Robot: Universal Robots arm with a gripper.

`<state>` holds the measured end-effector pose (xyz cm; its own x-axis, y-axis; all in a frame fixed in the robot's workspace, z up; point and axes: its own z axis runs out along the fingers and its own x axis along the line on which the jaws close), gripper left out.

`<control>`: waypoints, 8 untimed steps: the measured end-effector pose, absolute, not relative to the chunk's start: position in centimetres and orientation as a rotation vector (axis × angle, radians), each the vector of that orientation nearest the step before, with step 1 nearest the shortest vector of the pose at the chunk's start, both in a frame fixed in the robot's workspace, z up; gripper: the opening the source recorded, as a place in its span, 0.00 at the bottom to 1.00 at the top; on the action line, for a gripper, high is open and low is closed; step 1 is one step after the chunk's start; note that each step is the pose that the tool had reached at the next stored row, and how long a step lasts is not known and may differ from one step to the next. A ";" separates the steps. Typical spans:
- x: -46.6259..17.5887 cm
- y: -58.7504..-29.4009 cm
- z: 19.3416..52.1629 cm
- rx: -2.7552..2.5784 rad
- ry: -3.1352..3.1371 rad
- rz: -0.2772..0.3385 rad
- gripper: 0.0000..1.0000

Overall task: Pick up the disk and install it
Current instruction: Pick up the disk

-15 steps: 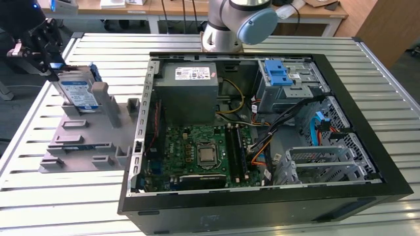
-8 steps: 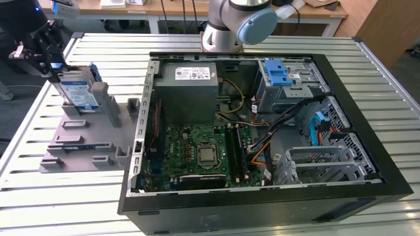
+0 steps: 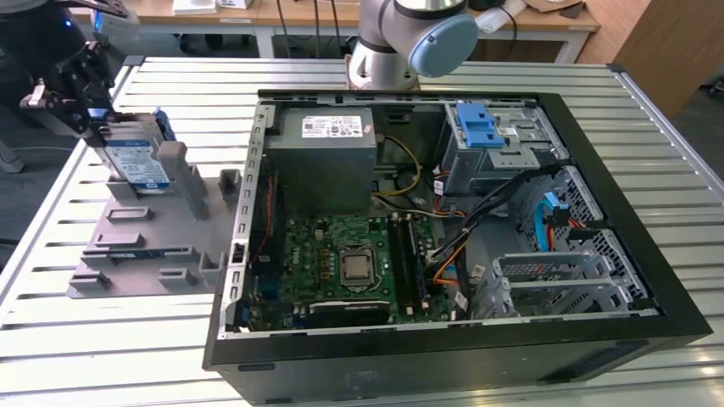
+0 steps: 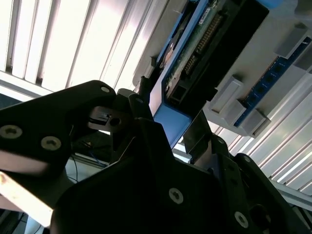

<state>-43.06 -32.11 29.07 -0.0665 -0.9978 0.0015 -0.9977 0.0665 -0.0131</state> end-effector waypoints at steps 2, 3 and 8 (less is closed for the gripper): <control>-43.1 -32.1 28.9 -2.141 2.288 -0.017 0.53; -43.1 -32.1 28.8 -2.141 2.288 -0.017 0.53; -43.1 -32.1 28.7 -2.141 2.288 -0.017 0.45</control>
